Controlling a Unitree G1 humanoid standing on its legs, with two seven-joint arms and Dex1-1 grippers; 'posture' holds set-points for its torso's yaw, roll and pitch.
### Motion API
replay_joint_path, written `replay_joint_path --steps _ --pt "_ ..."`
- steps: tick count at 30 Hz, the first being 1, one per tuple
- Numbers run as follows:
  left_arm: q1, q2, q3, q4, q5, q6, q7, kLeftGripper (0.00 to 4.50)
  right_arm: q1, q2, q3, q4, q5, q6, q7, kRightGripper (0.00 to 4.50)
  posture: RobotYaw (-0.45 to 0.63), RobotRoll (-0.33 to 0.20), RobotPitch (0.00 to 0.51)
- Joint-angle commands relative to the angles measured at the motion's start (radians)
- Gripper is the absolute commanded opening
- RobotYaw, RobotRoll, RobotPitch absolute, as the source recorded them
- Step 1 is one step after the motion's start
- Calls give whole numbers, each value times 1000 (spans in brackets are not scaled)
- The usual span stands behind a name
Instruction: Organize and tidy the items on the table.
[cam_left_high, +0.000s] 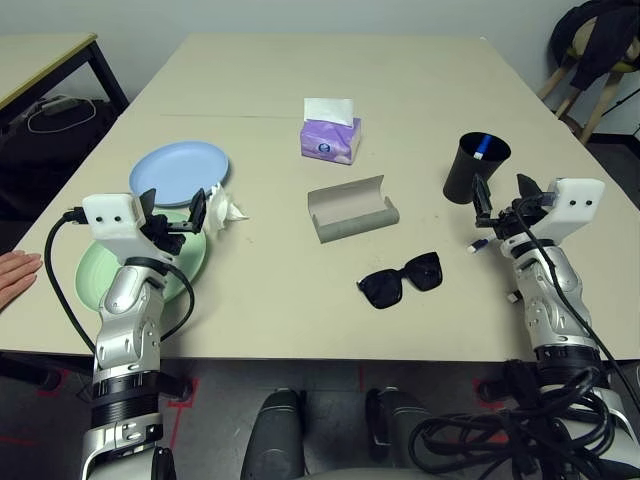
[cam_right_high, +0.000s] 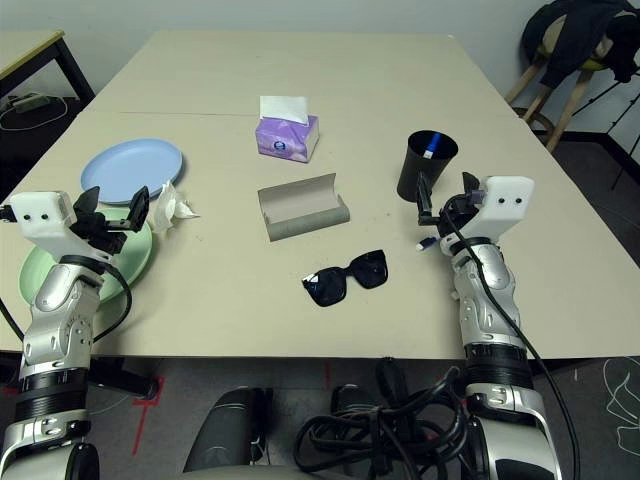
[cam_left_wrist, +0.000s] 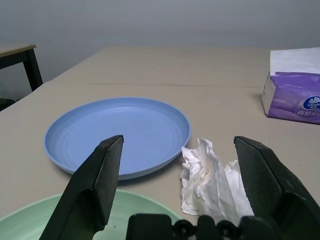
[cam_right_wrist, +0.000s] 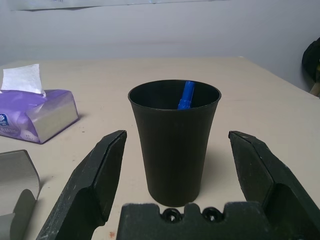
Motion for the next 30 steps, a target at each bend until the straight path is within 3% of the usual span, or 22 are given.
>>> replay_joint_path --steps 1,12,16,30 --pt "-1 11 -4 21 2 10 -8 4479 9 -5 -16 7 0 -13 0 4500 92 0 57" --pt "8 14 -4 23 2 7 -18 4479 7 -19 -10 36 11 -36 64 4500 92 0 51" --pt "11 20 -2 24 2 10 -24 4479 11 -37 -8 23 105 0 227 4500 93 0 50" --pt "13 32 -15 15 3 28 -44 4479 -72 -184 174 108 155 -29 924 4500 104 0 52"
